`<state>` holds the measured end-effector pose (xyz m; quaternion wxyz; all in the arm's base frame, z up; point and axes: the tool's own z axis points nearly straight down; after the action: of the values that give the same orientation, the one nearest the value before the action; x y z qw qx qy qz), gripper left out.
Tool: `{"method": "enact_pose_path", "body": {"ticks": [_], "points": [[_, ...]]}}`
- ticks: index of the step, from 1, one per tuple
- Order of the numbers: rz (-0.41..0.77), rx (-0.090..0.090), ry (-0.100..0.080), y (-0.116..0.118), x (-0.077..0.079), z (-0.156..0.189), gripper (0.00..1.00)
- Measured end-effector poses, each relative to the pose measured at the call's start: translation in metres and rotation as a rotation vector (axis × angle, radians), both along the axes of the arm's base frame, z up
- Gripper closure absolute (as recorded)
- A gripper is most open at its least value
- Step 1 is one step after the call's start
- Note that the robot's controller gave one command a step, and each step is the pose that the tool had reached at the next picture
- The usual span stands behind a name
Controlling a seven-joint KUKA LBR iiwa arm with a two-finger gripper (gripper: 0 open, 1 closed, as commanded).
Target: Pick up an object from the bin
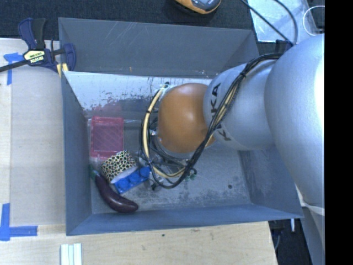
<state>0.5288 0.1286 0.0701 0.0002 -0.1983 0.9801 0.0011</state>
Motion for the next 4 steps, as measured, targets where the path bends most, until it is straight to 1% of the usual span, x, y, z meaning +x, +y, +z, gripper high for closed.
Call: {"method": "enact_pose_path", "body": {"ticks": [2, 4], "points": [[-0.001, 0.0, 0.0, 0.0, -0.001, 0.004, 1.0], [-0.001, 0.001, -0.004, 0.0, 0.0, 0.013, 1.0]]}}
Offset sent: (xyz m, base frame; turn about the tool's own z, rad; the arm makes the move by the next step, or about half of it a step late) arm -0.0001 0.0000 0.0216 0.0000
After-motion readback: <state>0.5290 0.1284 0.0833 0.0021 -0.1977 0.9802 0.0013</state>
